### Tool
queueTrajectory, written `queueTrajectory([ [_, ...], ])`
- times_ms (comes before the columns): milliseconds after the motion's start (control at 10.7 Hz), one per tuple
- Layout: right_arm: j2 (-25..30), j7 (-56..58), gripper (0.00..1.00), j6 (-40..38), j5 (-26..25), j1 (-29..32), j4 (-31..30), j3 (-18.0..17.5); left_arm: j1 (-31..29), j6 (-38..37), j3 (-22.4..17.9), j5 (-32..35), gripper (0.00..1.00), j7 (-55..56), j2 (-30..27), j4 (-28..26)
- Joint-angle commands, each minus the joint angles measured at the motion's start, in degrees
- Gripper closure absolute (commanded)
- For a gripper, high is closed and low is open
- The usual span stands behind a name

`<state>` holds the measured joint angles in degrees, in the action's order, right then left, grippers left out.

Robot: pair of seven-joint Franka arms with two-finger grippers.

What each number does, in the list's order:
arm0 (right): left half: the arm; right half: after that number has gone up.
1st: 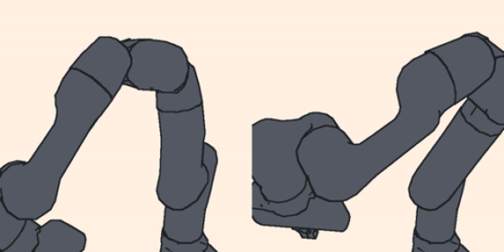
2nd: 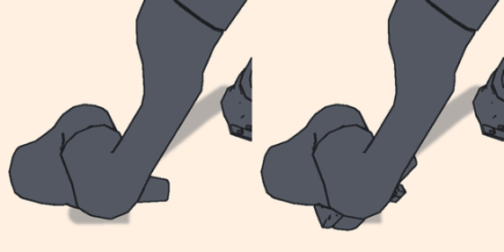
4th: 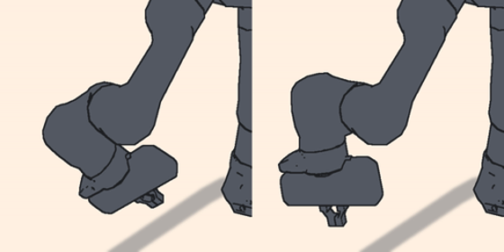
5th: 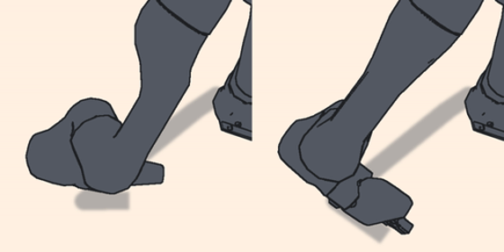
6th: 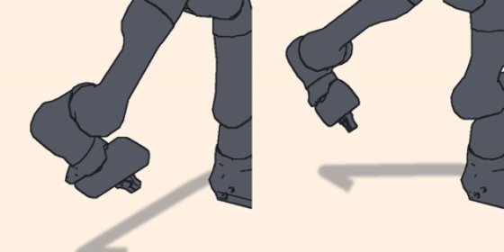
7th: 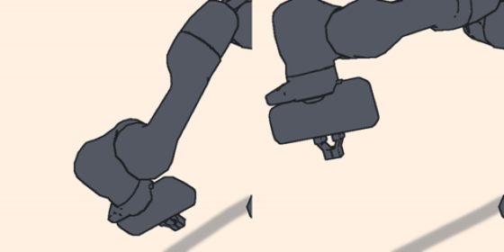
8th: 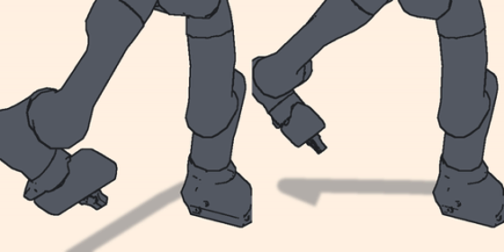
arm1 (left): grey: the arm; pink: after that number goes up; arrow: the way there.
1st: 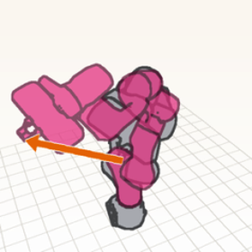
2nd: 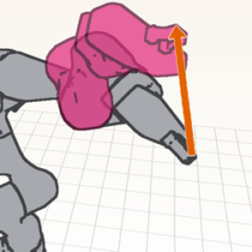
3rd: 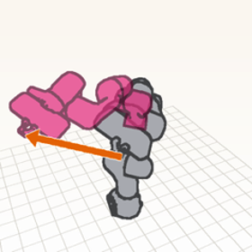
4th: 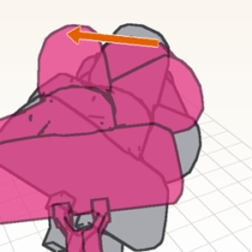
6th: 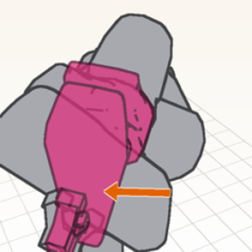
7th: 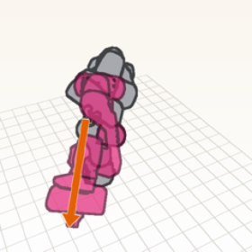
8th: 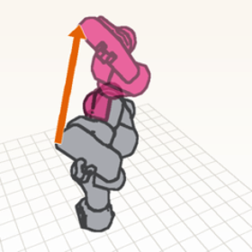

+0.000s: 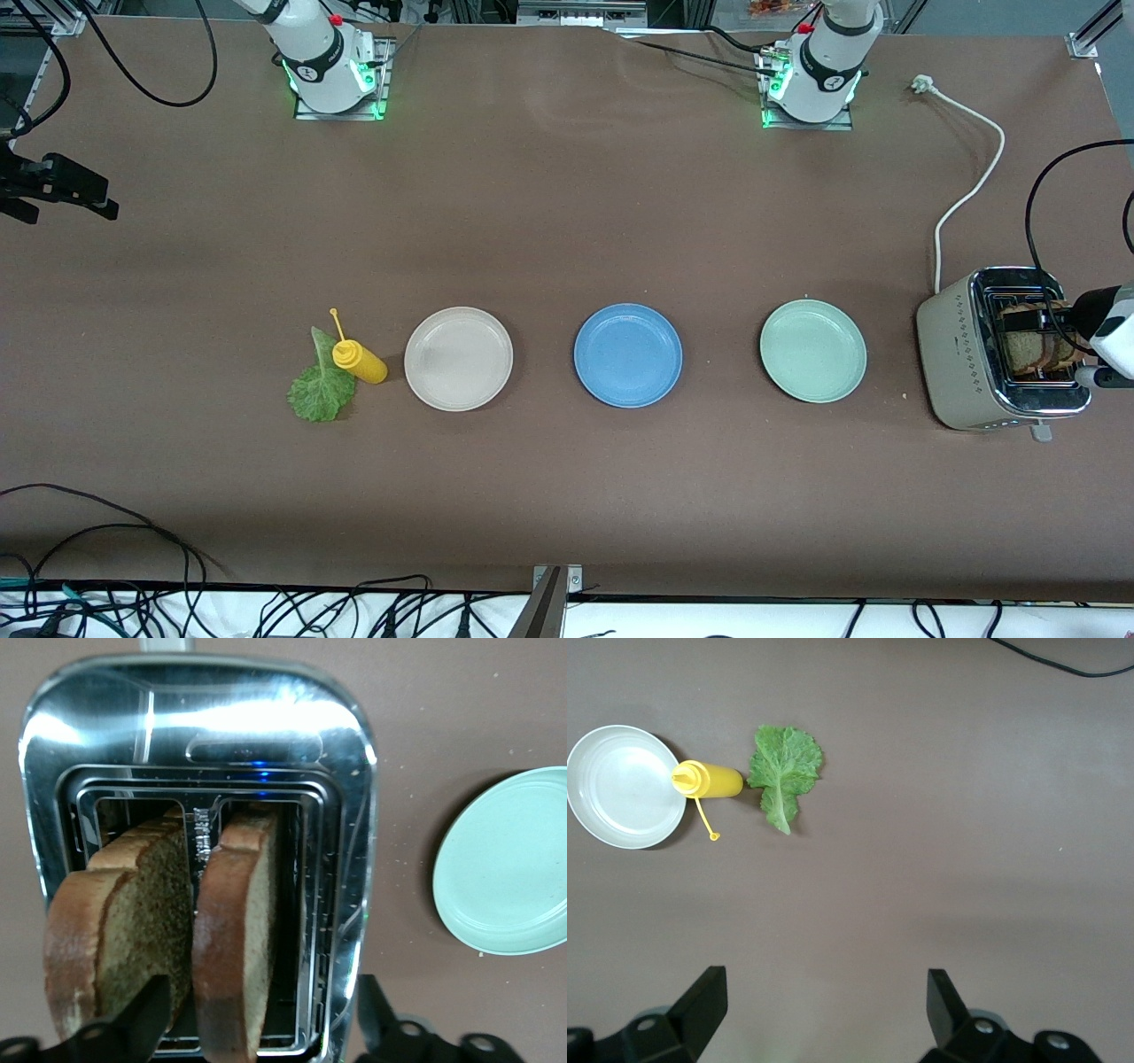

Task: Make sandwich in blue plate with both arms
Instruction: 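Lower the left gripper onto a bread slice in the toaster and grasp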

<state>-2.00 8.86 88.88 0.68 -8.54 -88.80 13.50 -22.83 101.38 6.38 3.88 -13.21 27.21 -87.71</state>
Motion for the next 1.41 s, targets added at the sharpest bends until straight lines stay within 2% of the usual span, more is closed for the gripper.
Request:
queueTrajectory([
  [0, -0.3, 0.8, 0.00, -1.1, 0.8, 0.2, 1.2, 0.2, -0.8, -0.7, 0.7, 0.5, 1.00, -2.8, 1.1, 1.5],
  [563, -0.3, 1.7, 0.00, -2.2, 0.8, 0.2, 1.2, 0.1, -0.6, -1.7, 1.0, 0.4, 1.00, -3.6, 0.6, 1.7],
  [751, -0.3, 1.8, 0.00, -2.2, 0.8, 0.0, 1.2, 0.1, -0.3, -2.5, 1.3, 0.6, 1.00, -3.5, -1.4, 1.7],
  [1126, -0.4, 2.1, 0.00, -2.2, 0.8, -0.2, 1.2, 0.0, -0.1, -6.4, 5.0, 1.5, 1.00, -3.4, -7.2, 1.8],
  [1314, -0.3, 2.0, 0.00, -2.2, 0.8, -0.1, 1.2, 0.1, 0.0, -7.5, 8.4, 4.2, 1.00, -3.3, -10.1, 1.9],
])
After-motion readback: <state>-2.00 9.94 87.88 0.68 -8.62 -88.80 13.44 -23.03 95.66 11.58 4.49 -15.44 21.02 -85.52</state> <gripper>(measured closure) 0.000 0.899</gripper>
